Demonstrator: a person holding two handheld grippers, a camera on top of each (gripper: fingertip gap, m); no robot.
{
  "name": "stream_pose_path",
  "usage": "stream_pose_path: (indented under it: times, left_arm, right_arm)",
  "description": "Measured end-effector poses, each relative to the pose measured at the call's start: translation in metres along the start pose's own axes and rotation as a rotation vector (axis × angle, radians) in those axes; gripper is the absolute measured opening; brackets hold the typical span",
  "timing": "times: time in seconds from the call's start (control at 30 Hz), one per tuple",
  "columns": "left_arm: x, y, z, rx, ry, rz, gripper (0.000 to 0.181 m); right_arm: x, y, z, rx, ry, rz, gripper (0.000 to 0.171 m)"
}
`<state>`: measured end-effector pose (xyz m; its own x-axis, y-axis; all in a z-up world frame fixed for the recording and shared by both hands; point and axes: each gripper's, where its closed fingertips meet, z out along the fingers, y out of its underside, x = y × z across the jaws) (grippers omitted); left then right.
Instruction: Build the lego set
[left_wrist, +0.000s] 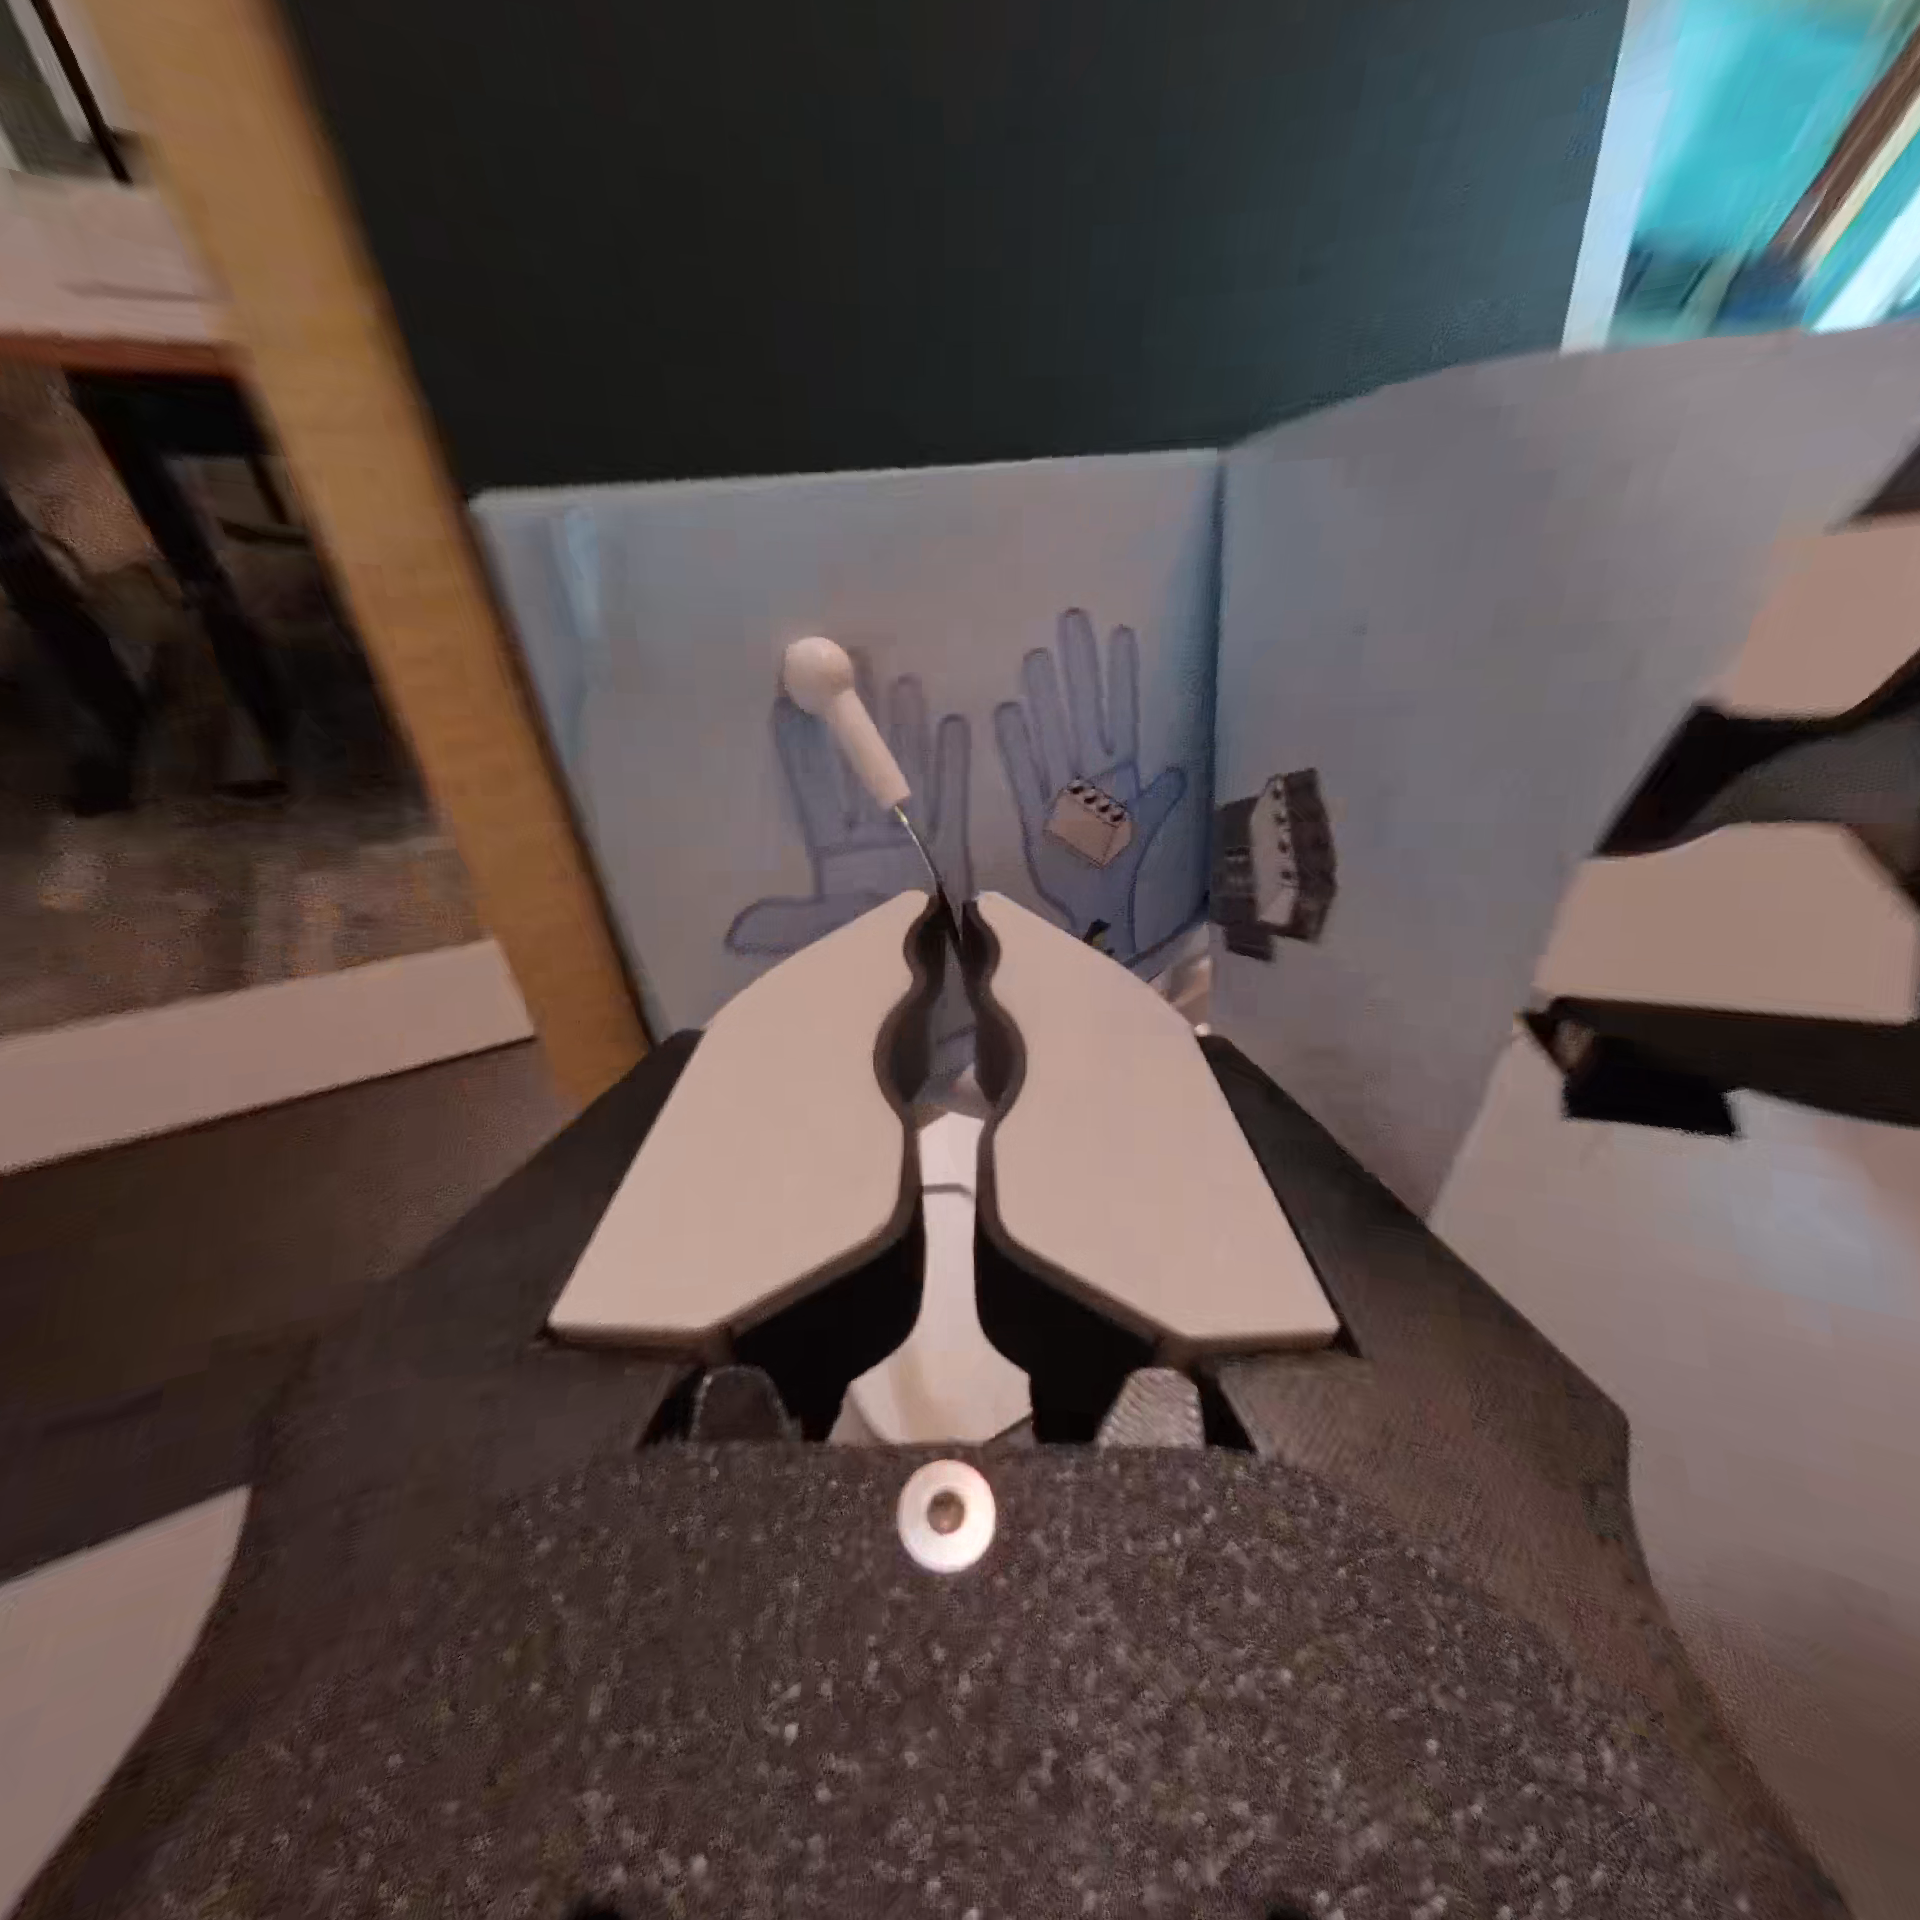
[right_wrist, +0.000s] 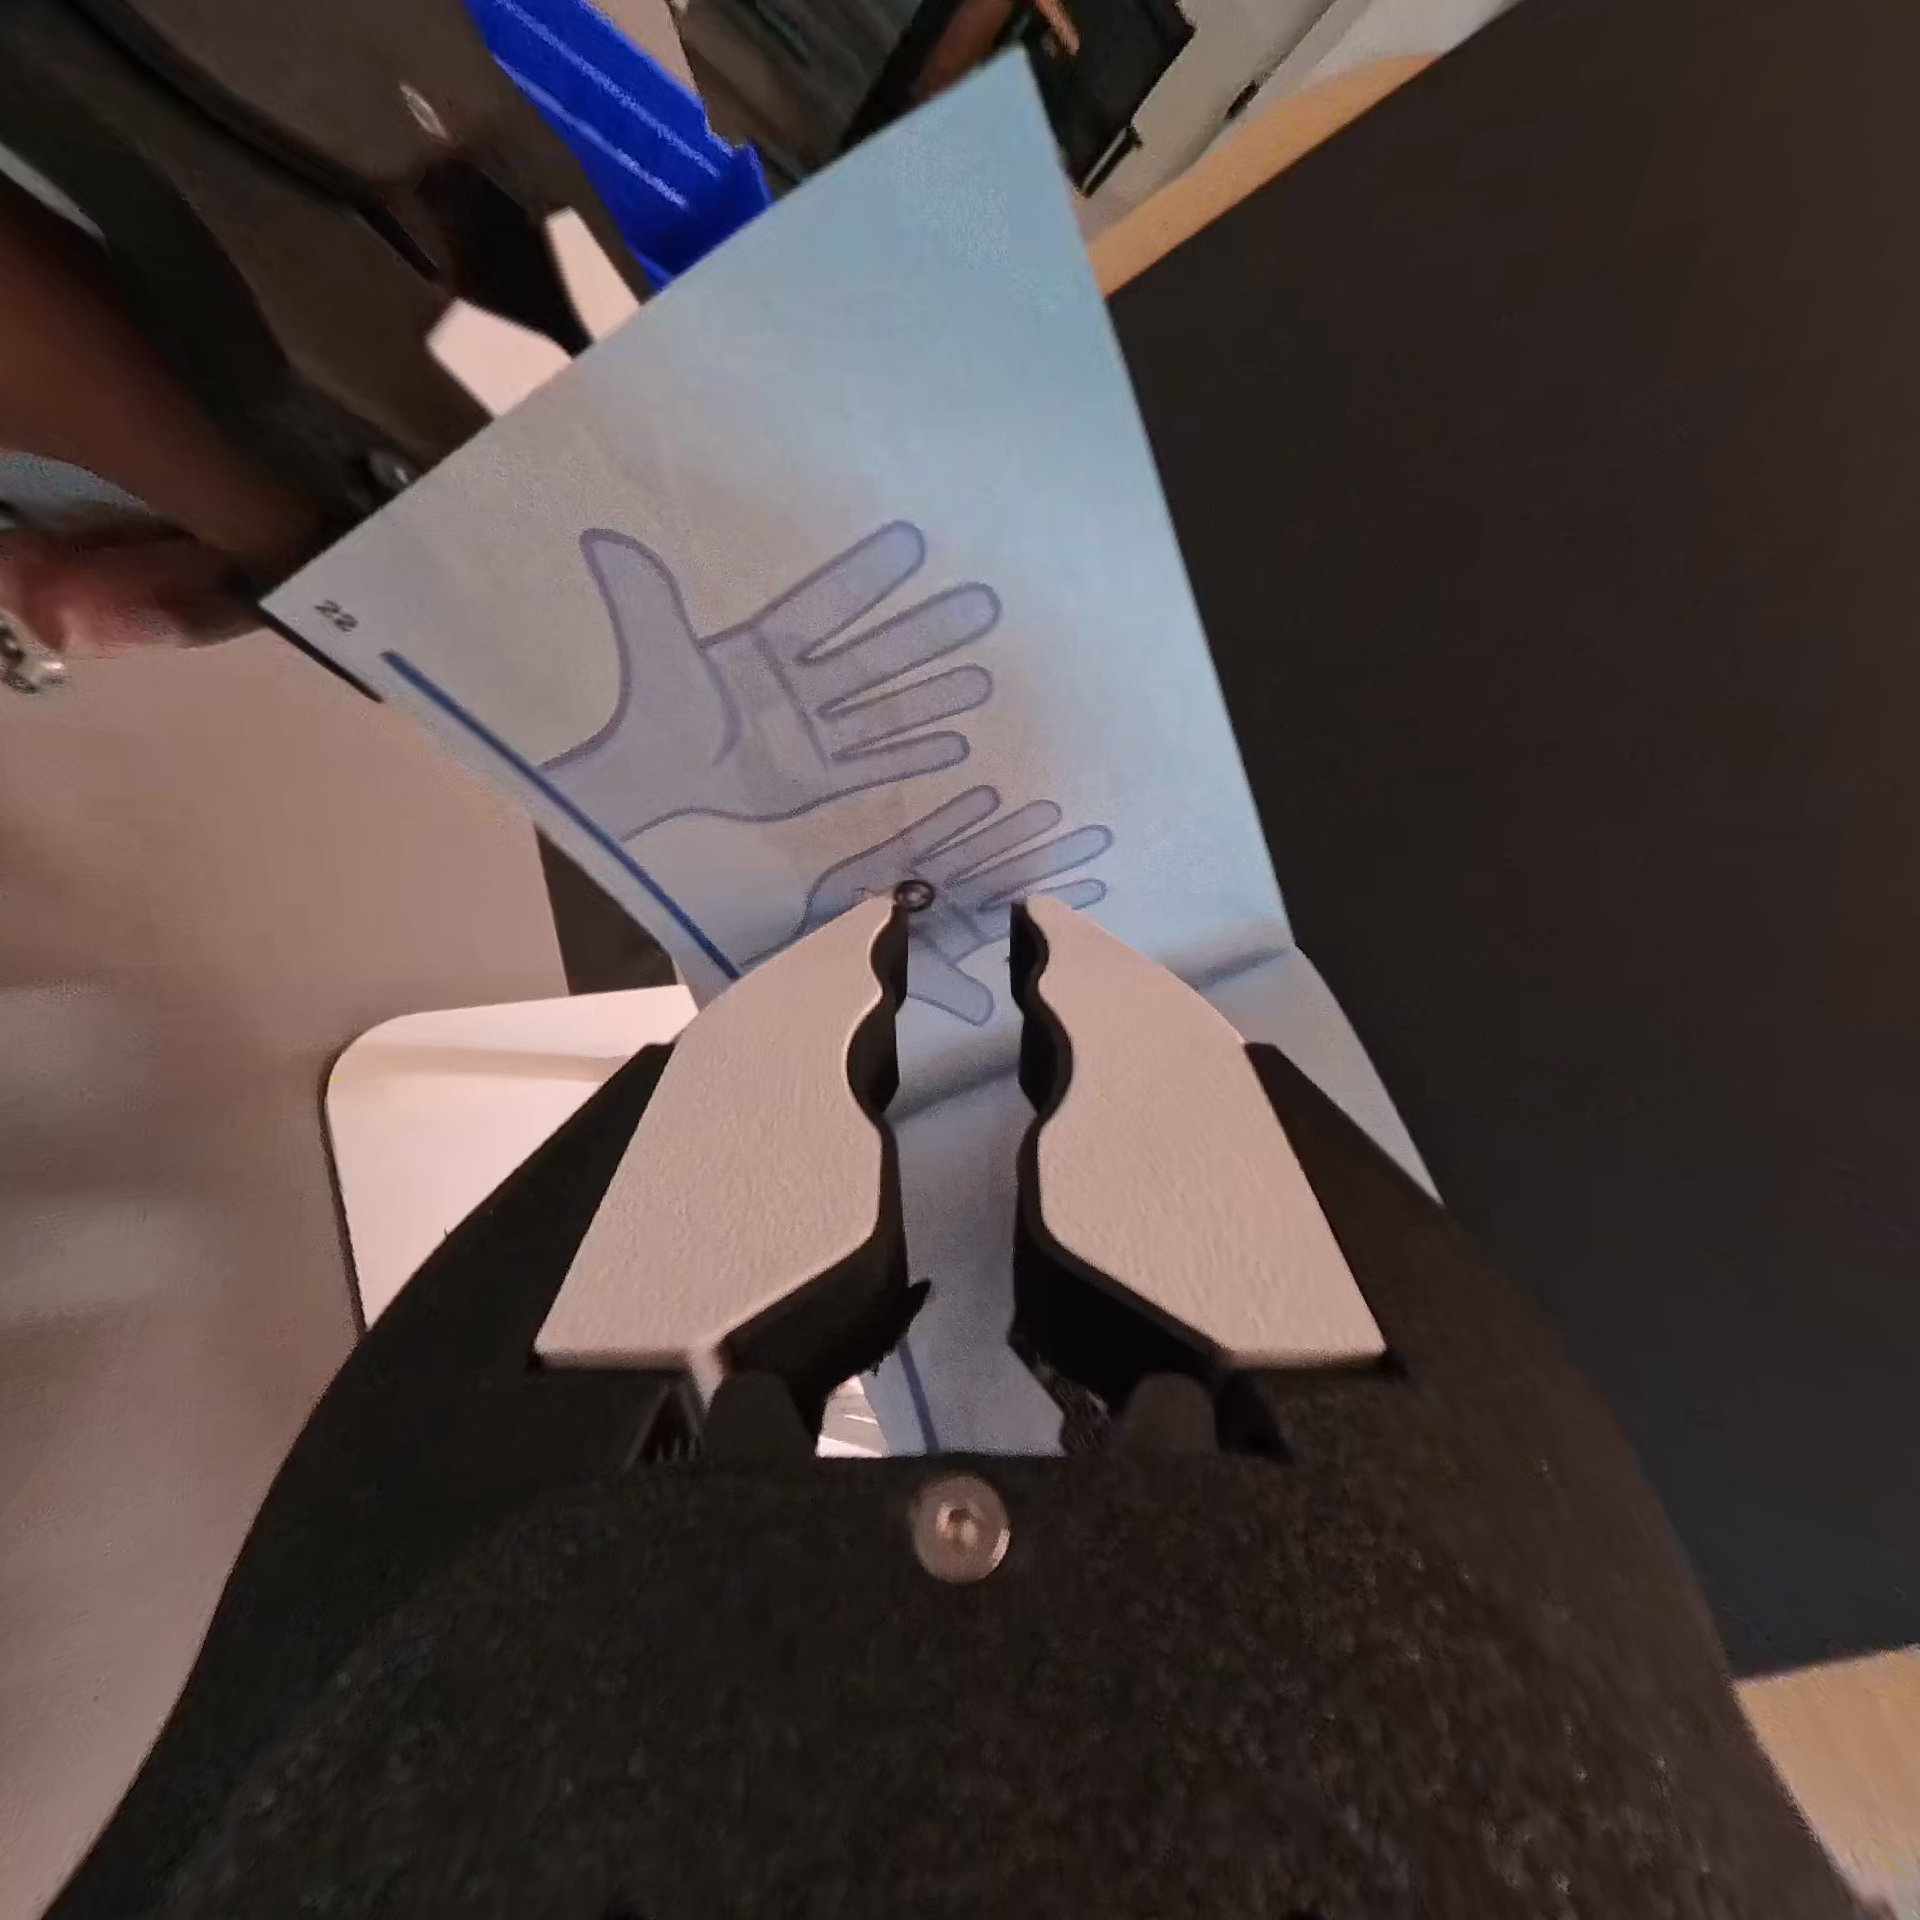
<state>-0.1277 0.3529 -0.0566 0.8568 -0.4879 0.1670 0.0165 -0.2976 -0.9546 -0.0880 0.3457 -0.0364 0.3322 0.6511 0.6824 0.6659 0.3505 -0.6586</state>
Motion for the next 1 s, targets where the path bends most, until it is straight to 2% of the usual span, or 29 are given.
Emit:
stream_pose_path:
  times: [0.27, 0.43, 0.53, 0.67, 0.83, 0.93, 1.0]
  left_arm:
    - [-0.018, 0.023, -0.02, 0.215, 0.153, -0.522, 0.004]
    - [-0.019, 0.033, -0.025, 0.383, 0.307, -0.835, 0.002]
    - [-0.017, 0.036, -0.029, 0.476, 0.373, -0.921, 0.001]
    - [-0.013, 0.027, -0.032, 0.474, 0.259, -0.678, 0.001]
    - [-0.003, 0.005, -0.019, 0.251, 0.085, -0.129, 0.003]
    - [0.006, -0.003, -0.006, 0.118, 0.046, 0.085, 0.003]
    - [0.007, -0.004, 0.002, 0.054, 0.014, 0.162, 0.003]
  right_arm:
    - [-0.009, 0.003, 0.027, -0.138, 0.01, -0.053, 0.017]
    - [-0.007, 0.006, 0.032, -0.185, 0.041, -0.054, 0.015]
    - [-0.006, 0.006, 0.032, -0.189, 0.045, -0.041, 0.014]
    - [-0.006, 0.006, 0.031, -0.186, 0.042, -0.032, 0.013]
    - [-0.005, 0.006, 0.031, -0.165, 0.029, -0.007, 0.013]
    - [-0.005, 0.005, 0.03, -0.159, 0.031, 0.008, 0.012]
    - [-0.005, 0.005, 0.03, -0.156, 0.03, 0.016, 0.013]
